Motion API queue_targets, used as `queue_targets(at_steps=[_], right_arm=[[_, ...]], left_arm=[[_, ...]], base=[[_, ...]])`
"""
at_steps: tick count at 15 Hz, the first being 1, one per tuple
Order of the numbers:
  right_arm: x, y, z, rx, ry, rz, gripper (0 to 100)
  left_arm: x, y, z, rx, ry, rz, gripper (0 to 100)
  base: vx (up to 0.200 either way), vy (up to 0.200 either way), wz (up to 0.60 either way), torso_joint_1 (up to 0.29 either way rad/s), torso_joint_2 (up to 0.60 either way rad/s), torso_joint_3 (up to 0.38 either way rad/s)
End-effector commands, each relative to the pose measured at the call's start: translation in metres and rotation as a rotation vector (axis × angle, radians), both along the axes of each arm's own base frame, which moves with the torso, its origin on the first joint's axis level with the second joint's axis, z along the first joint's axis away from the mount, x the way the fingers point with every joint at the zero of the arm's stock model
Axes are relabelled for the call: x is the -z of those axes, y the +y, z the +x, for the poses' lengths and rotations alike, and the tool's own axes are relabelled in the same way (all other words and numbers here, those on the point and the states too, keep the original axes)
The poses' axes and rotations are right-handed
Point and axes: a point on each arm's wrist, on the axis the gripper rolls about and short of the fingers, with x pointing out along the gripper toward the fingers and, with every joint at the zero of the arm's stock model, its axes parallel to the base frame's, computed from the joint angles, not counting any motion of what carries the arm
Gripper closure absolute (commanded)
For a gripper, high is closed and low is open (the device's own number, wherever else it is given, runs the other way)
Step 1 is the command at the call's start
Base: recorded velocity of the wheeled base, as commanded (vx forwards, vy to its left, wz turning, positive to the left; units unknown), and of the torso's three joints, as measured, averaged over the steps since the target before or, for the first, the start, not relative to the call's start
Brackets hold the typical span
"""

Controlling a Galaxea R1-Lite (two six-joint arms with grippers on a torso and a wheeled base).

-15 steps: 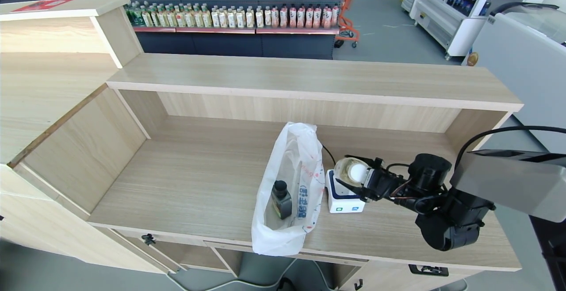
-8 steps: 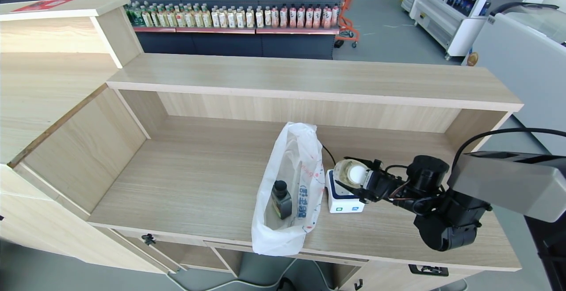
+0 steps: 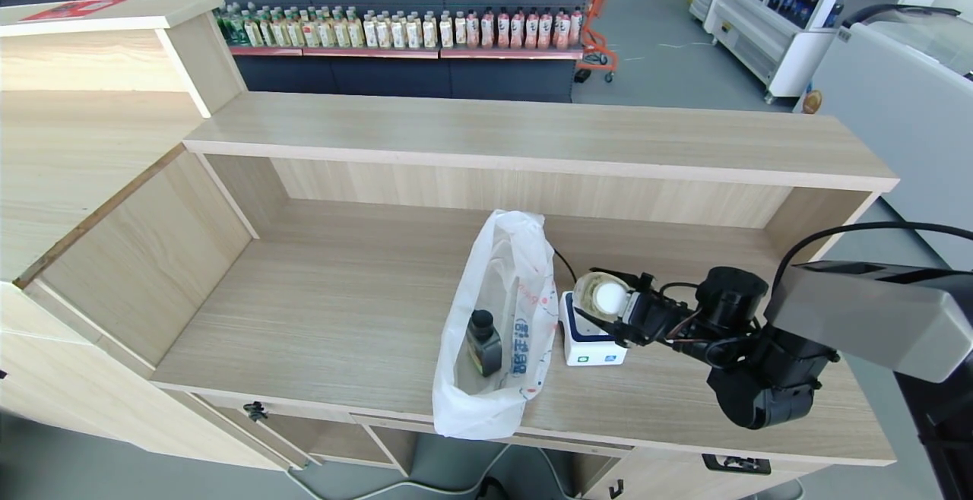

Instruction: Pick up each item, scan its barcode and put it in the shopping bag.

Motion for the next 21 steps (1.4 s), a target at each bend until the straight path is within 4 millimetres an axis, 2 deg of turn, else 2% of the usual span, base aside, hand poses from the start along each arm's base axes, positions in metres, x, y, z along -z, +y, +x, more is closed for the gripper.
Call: queue_targets(at_steps=[1, 3, 5, 7, 8, 9, 11, 12, 15, 17, 21], right_arm=[[0.000, 0.000, 0.000, 0.000, 0.005, 0.003, 100], [-0.008, -0.001, -0.001, 0.001, 0.011, 0.026, 100], [-0.029, -0.005, -0.001, 0.008, 0.027, 0.095, 100], [-0.063, -0.007, -0.007, 0.006, 0.050, 0.199, 100], [-0.094, -0.013, -0.017, 0.030, 0.072, 0.303, 100], [-0.119, -0.017, -0.030, 0.076, 0.090, 0.400, 100], [-0.145, -0.029, -0.060, 0.257, 0.251, 0.535, 100], [-0.150, -0.034, -0.075, 0.346, 0.351, 0.585, 100], [-0.153, -0.038, -0.103, 0.556, 0.573, 0.747, 100], [-0.153, -0.034, -0.107, 0.622, 0.625, 0.822, 100], [-0.151, -0.030, -0.109, 0.619, 0.637, 0.820, 100]], left_arm=[[0.000, 0.000, 0.000, 0.000, 0.000, 0.000, 100], [0.000, 0.000, 0.000, 0.000, 0.001, 0.000, 100], [0.000, 0.000, 0.000, 0.000, 0.000, 0.000, 100], [0.000, 0.000, 0.000, 0.000, 0.000, 0.000, 100], [0.000, 0.000, 0.000, 0.000, 0.000, 0.000, 100], [0.000, 0.000, 0.000, 0.000, 0.000, 0.000, 100], [0.000, 0.000, 0.000, 0.000, 0.000, 0.000, 100], [0.000, 0.000, 0.000, 0.000, 0.000, 0.000, 100], [0.000, 0.000, 0.000, 0.000, 0.000, 0.000, 100], [0.000, 0.000, 0.000, 0.000, 0.000, 0.000, 100], [0.000, 0.000, 0.000, 0.000, 0.000, 0.000, 100]], base=[[0.000, 0.000, 0.00, 0.000, 0.00, 0.000], [0.000, 0.000, 0.00, 0.000, 0.00, 0.000], [0.000, 0.000, 0.00, 0.000, 0.00, 0.000], [0.000, 0.000, 0.00, 0.000, 0.00, 0.000], [0.000, 0.000, 0.00, 0.000, 0.00, 0.000], [0.000, 0.000, 0.00, 0.000, 0.00, 0.000], [0.000, 0.000, 0.00, 0.000, 0.00, 0.000], [0.000, 0.000, 0.00, 0.000, 0.00, 0.000], [0.000, 0.000, 0.00, 0.000, 0.00, 0.000], [0.000, 0.000, 0.00, 0.000, 0.00, 0.000], [0.000, 0.000, 0.00, 0.000, 0.00, 0.000]])
